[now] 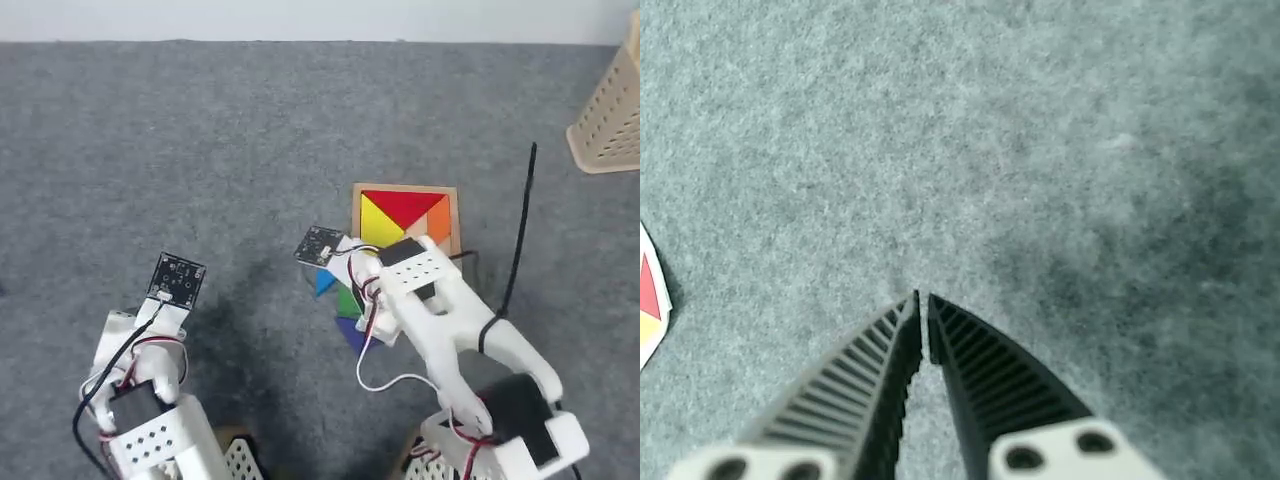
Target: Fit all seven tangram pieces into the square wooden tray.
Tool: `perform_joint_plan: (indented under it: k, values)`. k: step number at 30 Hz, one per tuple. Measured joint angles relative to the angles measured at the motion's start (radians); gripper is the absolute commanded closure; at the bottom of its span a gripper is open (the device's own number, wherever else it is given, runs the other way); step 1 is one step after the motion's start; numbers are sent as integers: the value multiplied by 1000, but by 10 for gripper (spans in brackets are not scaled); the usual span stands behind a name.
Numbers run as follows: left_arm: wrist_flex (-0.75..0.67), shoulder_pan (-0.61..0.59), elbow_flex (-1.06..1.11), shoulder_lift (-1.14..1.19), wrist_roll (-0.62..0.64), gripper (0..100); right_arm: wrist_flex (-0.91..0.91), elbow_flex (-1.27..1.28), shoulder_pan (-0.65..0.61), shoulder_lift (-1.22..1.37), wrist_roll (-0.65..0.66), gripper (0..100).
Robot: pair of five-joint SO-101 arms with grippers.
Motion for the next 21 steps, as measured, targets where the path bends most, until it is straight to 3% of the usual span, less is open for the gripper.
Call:
perform_joint_plan:
  k: [3, 9, 15, 21]
  values:
    - [0, 0, 0, 0, 0, 988, -2, -12, -3, 34, 0, 825]
    - [0, 0, 0, 0, 0, 988, 0, -37, -2, 61, -8, 994]
    - [0, 0, 0, 0, 0, 988, 12, -38, 0, 32, -32, 991]
    - [0, 0, 0, 0, 0, 988, 94, -38, 60, -161, -32, 976]
